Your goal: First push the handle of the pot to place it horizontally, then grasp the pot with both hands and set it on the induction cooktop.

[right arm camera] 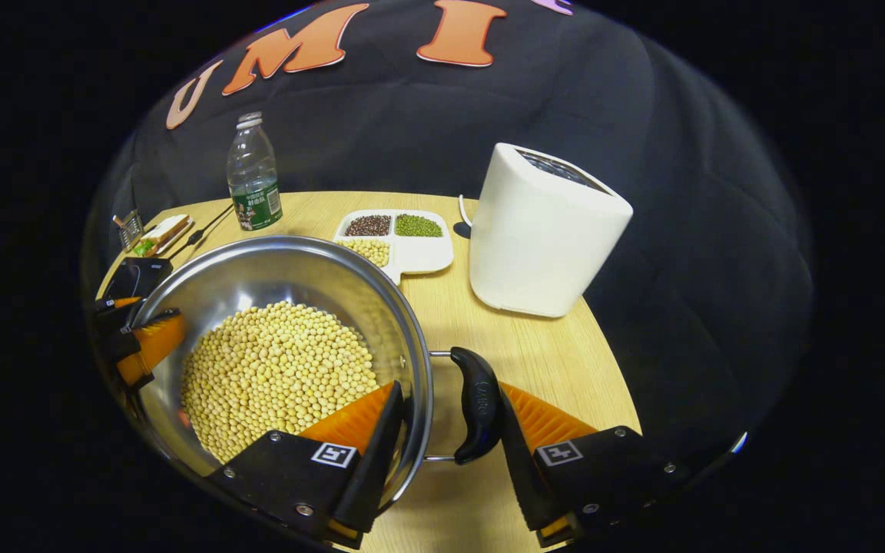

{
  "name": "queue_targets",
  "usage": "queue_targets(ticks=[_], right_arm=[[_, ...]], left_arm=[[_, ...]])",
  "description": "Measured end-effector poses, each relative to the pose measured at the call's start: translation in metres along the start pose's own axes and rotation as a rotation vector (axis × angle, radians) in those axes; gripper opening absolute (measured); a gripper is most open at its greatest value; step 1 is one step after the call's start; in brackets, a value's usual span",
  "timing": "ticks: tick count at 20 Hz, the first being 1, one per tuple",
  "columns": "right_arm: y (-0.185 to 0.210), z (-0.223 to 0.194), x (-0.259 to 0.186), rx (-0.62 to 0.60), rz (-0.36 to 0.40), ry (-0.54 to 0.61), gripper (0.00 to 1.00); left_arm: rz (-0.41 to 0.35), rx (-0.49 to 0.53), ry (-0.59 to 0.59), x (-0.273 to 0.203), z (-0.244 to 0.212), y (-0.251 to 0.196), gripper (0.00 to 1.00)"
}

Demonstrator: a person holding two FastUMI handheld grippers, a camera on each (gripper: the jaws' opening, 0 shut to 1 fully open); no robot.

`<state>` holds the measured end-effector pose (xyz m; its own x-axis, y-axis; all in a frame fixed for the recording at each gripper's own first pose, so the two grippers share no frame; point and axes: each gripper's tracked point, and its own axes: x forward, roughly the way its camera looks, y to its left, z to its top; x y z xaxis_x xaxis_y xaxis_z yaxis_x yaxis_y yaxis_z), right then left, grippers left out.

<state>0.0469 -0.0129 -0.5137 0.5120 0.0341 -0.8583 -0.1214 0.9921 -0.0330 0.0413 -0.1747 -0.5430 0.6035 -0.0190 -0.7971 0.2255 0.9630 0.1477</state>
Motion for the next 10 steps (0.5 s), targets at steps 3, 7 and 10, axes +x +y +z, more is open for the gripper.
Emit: queue_targets(ticks=[3,7,10], right_arm=[[-0.002,0.001,0.002,0.001,0.005,-0.009,0.71],[0.001,0.011,0.010,-0.042,-0.035,-0.046,0.76],[0.003,0.007,0.014,-0.020,-0.023,-0.025,0.81]], left_arm=[[-0.031,0.014,0.005,0.005,-0.002,-0.004,0.83],[-0.026,0.021,0.025,0.012,-0.006,-0.004,0.87],[-0.030,0.001,0.034,0.013,-0.007,-0.004,0.91]])
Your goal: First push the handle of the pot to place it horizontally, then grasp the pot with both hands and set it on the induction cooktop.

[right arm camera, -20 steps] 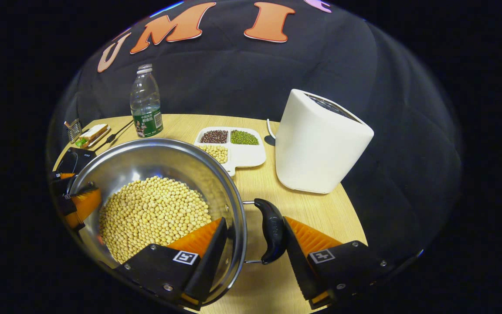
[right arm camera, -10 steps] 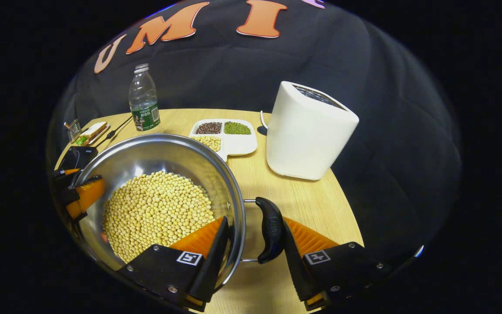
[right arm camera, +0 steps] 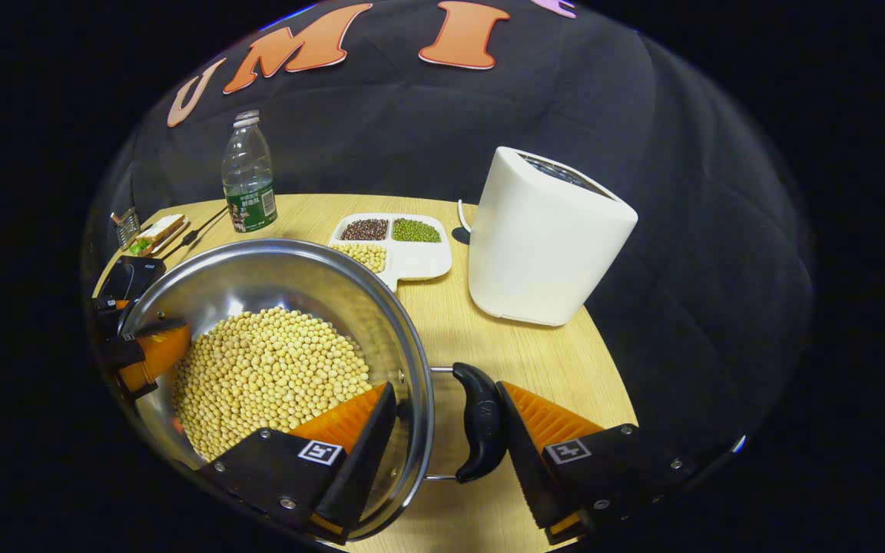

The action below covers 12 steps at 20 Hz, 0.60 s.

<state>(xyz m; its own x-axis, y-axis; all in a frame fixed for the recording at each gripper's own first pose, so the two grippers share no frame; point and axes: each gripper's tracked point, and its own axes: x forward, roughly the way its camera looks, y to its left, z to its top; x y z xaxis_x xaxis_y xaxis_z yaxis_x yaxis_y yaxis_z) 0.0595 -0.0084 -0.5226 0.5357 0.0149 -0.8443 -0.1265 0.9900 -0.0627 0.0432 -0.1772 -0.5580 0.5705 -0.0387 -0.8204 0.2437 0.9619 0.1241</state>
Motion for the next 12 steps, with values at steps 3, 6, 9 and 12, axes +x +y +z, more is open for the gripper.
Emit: queue_targets(ticks=[3,6,9,12], right_arm=[[-0.001,0.000,-0.001,0.022,0.007,0.010,0.77],[0.000,-0.003,-0.006,0.036,0.010,0.027,0.68],[0.001,-0.001,-0.018,0.045,0.003,0.019,0.65],[0.002,0.016,-0.041,0.065,-0.008,-0.023,0.60]], left_arm=[[-0.005,-0.011,0.001,0.000,0.001,0.003,0.87],[-0.010,-0.065,0.016,-0.005,0.001,0.003,0.76],[0.000,-0.078,-0.003,-0.015,0.006,0.005,0.75],[0.009,-0.063,-0.058,-0.035,0.028,0.014,0.76]])
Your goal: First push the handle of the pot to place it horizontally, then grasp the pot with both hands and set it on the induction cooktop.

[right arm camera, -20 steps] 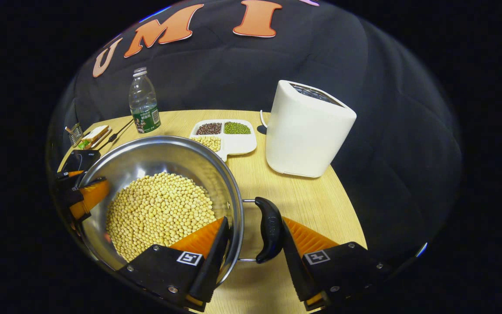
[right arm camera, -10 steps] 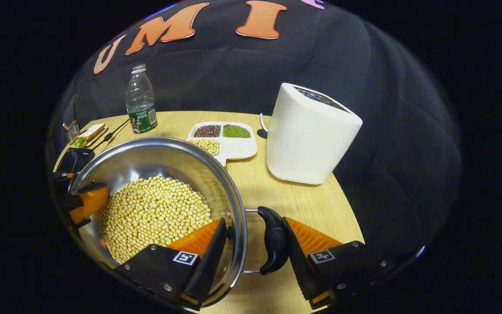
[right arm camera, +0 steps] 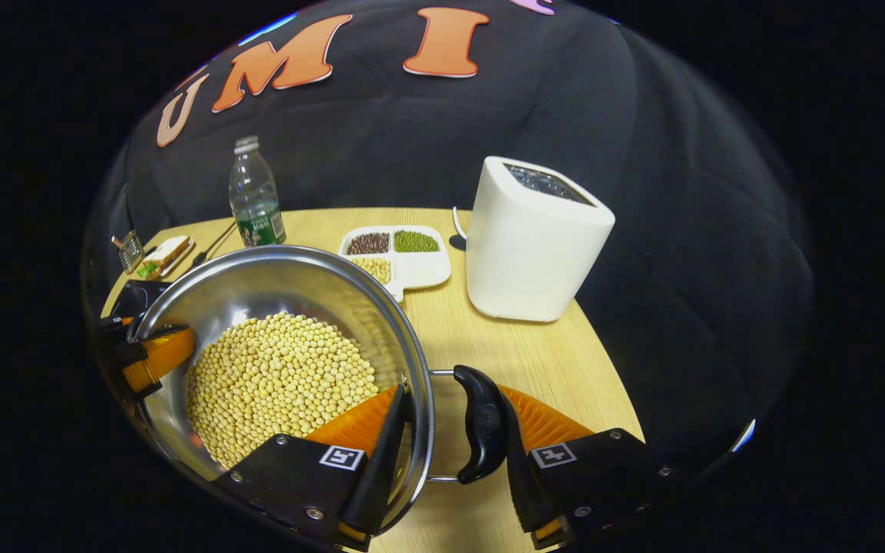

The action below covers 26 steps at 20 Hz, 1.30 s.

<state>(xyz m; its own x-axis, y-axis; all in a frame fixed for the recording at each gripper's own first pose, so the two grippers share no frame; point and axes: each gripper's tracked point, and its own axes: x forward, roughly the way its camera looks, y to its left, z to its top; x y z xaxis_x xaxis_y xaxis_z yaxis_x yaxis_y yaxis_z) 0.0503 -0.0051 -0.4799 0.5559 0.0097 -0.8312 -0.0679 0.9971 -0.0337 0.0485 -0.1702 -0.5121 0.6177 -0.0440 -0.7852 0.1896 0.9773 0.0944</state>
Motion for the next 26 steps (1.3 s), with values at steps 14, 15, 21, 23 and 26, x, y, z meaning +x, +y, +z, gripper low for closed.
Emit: queue_targets(ticks=[14,15,21,23,26], right_arm=[[0.135,0.074,-0.090,-0.079,0.086,-0.141,0.64],[0.150,0.080,-0.091,-0.090,0.098,-0.149,0.64],[0.229,0.096,-0.092,-0.134,0.177,-0.172,0.64],[0.251,0.097,-0.087,-0.144,0.201,-0.175,0.64],[0.286,0.098,-0.089,-0.168,0.224,-0.162,0.64]], left_arm=[[0.111,-0.065,-0.112,-0.105,0.049,0.147,0.79],[0.124,-0.071,-0.118,-0.108,0.050,0.162,0.76],[0.213,-0.109,-0.128,-0.139,0.046,0.243,0.76],[0.241,-0.116,-0.132,-0.144,0.044,0.269,0.76],[0.267,-0.130,-0.119,-0.145,0.033,0.302,0.76]])
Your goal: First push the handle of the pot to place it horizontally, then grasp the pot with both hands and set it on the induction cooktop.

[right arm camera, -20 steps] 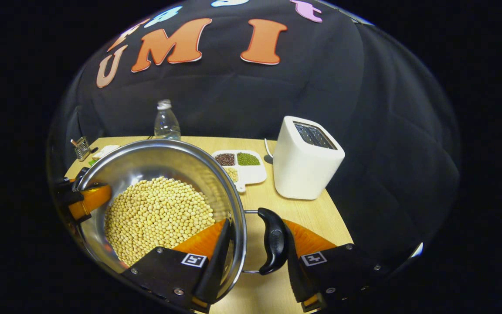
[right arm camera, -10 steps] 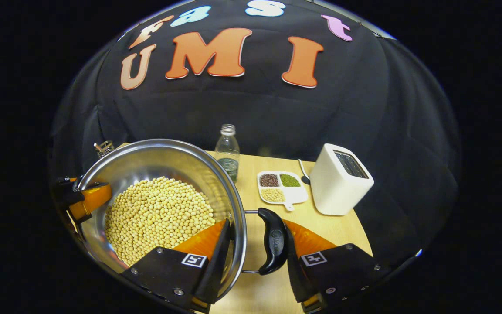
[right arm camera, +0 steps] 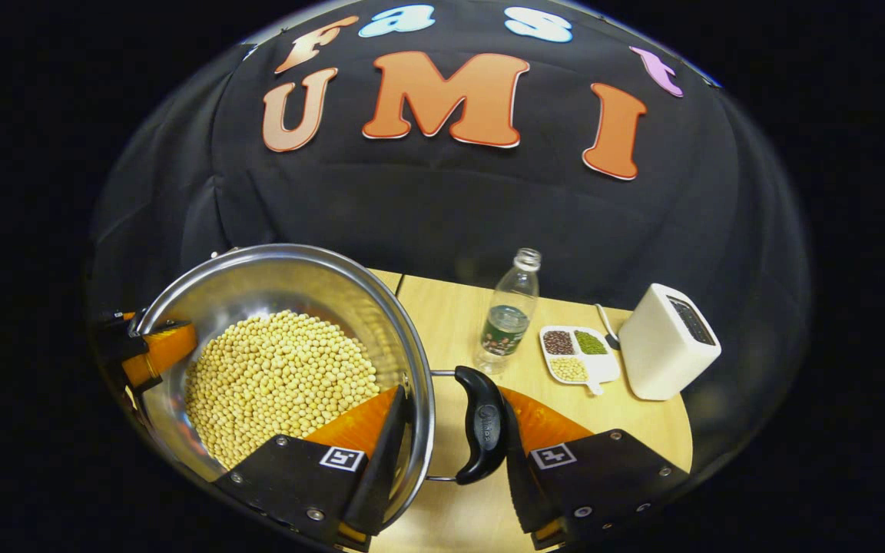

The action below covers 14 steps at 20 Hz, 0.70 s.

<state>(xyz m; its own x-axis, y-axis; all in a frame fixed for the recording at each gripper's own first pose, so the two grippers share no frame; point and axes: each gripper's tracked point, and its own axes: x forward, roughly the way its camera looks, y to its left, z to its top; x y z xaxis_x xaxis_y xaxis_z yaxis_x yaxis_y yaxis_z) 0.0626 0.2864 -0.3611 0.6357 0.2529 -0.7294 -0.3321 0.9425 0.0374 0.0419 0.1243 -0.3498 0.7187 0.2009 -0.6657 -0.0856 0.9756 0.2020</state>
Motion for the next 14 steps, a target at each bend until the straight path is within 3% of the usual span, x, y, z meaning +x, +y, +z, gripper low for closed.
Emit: queue_targets(ticks=[3,10,11,14], right_arm=[[0.019,0.004,0.021,-0.005,0.008,0.011,0.64],[0.043,-0.010,0.044,-0.011,0.012,0.067,0.65],[0.047,-0.012,0.047,-0.015,0.012,0.076,0.65],[0.058,-0.022,0.061,-0.018,0.015,0.112,0.65]], left_arm=[[0.011,-0.008,0.011,0.009,-0.004,0.021,0.80],[0.011,-0.009,0.062,0.040,-0.026,0.042,0.73],[0.011,-0.012,0.073,0.045,-0.030,0.044,0.80],[0.012,-0.023,0.108,0.056,-0.045,0.049,0.77]])
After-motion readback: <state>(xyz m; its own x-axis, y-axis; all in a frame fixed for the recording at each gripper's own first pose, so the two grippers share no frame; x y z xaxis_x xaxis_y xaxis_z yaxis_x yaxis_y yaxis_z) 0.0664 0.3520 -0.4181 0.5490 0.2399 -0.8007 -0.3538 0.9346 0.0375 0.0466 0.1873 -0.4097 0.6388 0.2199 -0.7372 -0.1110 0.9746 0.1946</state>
